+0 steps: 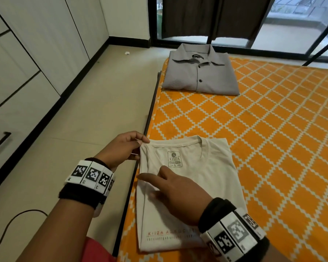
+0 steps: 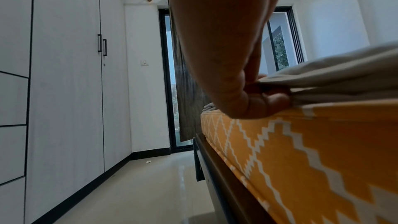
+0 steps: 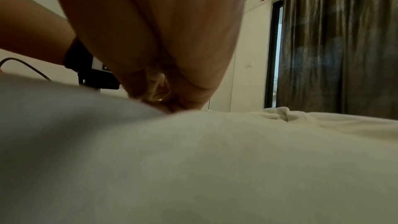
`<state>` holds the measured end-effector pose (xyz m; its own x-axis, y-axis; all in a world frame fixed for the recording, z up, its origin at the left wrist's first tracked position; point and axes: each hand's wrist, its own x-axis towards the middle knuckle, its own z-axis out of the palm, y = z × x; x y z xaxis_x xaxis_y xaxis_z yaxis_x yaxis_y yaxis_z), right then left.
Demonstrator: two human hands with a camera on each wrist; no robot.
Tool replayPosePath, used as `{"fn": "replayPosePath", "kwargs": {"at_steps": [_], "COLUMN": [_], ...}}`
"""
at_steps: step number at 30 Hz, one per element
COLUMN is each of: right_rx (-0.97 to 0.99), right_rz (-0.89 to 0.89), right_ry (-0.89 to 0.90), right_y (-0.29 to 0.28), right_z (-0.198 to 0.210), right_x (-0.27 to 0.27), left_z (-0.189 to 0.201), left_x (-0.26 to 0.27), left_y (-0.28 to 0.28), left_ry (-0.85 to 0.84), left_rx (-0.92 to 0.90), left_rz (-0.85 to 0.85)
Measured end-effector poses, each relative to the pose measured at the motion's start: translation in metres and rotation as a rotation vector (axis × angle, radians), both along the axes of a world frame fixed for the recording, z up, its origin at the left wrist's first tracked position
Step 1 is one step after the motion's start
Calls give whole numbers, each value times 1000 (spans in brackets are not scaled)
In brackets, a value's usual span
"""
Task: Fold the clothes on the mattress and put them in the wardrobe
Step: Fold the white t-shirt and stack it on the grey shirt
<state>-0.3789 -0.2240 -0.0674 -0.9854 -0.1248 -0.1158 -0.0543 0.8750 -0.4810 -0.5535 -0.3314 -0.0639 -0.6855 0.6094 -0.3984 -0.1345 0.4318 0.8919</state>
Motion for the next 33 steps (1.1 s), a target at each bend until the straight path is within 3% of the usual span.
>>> {"fn": "replayPosePath", "kwargs": {"at_steps": [5, 11, 16, 20, 23, 26, 28, 31, 33], "right_rx": [-134, -180, -339, -360, -387, -396, -394, -383, -360], "right_rz": [-104, -107, -79, -111, -141, -155, -151, -138, -115], "right_ry": [28, 37, -55, -45, -12, 4, 14, 21, 4], "right_y": [8, 13, 18, 20, 20, 18, 17, 17, 16], "right_z": [2, 12, 17, 13, 12, 13, 13, 13, 13], "right_x": [0, 2, 6, 6, 7, 6, 6, 5, 5], "left_z": [-3, -6, -6, 6, 13, 14, 16, 18, 13], "left_x": [0, -2, 3, 7, 10, 17, 25, 43, 51], "left_y": [0, -2, 1, 2, 2, 0, -2, -1, 3], "left_ry": [17, 84, 69, 39, 111, 231, 162, -88, -134], "left_rx": [-12, -18, -23, -21, 33, 9, -28, -117, -84], "left_rz": [-8, -65, 39, 46, 125, 308, 364, 201, 189]}}
